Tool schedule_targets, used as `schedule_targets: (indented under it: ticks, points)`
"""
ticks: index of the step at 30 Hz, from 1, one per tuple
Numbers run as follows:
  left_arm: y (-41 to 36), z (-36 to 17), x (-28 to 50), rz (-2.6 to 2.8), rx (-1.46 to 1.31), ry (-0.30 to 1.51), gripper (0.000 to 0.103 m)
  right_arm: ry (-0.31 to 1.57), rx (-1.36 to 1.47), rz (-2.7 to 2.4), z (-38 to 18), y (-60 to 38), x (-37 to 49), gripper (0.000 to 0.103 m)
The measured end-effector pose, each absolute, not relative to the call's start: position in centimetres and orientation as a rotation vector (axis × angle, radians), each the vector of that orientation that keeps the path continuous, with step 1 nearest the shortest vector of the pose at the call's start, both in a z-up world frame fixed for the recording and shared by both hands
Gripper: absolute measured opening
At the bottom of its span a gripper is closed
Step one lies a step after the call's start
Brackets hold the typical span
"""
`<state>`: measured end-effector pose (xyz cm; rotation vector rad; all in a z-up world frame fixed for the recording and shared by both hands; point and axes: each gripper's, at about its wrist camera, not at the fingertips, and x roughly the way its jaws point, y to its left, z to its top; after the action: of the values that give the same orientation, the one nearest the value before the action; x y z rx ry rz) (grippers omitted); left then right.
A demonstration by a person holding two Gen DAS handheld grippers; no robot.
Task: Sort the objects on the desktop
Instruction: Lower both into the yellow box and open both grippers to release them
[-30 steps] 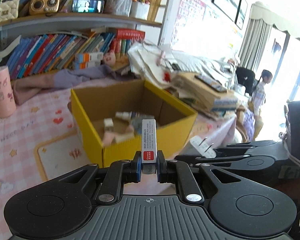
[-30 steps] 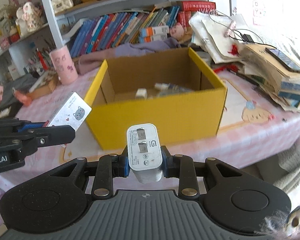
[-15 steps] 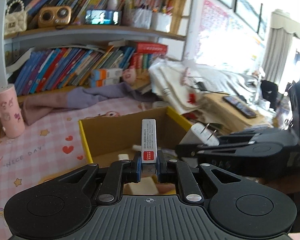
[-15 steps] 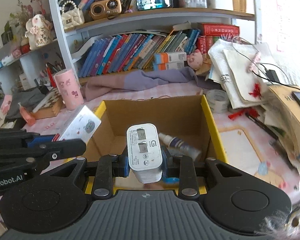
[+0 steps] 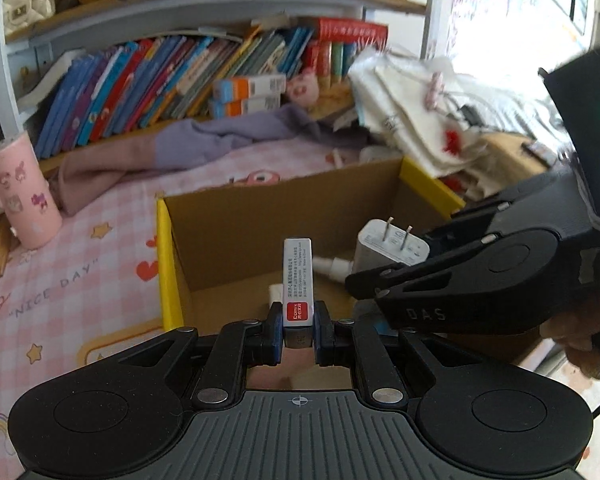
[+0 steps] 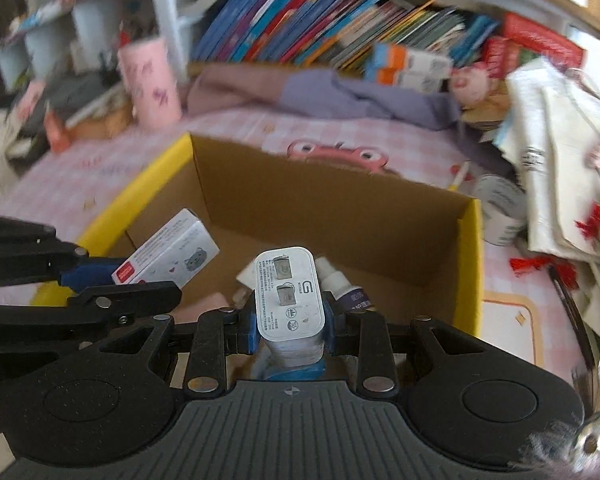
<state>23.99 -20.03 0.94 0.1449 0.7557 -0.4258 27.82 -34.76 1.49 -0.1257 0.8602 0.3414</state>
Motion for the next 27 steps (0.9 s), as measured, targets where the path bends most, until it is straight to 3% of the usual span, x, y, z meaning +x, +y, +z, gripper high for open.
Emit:
schedule_targets:
  ticks: [20,23,27]
  points:
    - [-21.6,-0.6,24.4,-0.326,0.199,0.792,0.015,0.933,-0.18,0.45,-0.1,-34.3,30.3,0.027]
    - [-21.6,-0.1,24.1,-0.317,0.188,0.76,0.022,0.912,-0.166,0.452,0.1,-34.6,30.2,0.028]
    - [-21.6,0.9,23.1,-0.294,0.186,0.698,0.036,0.878,-0.145,0.446,0.5,-34.9,30.0,0.038]
